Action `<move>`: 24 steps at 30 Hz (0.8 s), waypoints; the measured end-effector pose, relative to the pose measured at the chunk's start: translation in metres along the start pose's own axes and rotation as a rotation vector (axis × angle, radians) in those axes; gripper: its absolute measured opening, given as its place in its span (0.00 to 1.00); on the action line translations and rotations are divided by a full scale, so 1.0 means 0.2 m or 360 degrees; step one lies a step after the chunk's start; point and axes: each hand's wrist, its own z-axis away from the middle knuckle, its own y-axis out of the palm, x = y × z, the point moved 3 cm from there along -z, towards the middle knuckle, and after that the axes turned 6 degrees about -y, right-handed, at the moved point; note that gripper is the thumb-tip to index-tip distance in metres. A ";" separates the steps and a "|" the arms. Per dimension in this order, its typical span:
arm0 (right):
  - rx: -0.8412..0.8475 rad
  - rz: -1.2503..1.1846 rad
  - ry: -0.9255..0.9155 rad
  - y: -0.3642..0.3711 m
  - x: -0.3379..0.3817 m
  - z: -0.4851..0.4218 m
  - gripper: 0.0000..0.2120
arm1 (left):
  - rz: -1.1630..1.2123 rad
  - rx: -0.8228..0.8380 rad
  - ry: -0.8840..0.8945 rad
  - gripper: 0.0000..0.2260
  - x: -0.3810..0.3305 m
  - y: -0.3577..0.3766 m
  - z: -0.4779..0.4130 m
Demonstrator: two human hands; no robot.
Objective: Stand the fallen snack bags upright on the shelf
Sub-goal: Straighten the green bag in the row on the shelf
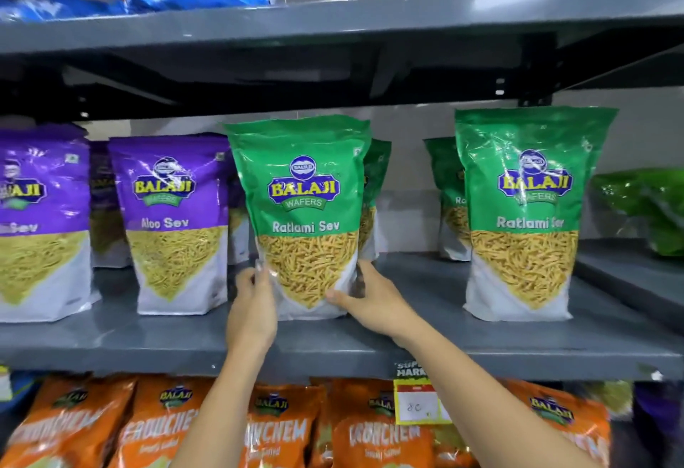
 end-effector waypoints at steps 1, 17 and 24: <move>-0.0015 -0.0001 -0.0026 0.00 0.00 0.01 0.38 | -0.0055 0.0024 -0.0039 0.23 -0.01 0.00 0.01; -0.0110 -0.0033 0.0089 -0.10 -0.09 0.08 0.39 | -0.0291 0.0273 0.0246 0.20 0.01 0.05 0.02; -0.1270 0.0073 -0.0684 -0.09 0.21 0.29 0.20 | 0.0391 -0.0110 0.0739 0.13 -0.03 -0.24 0.04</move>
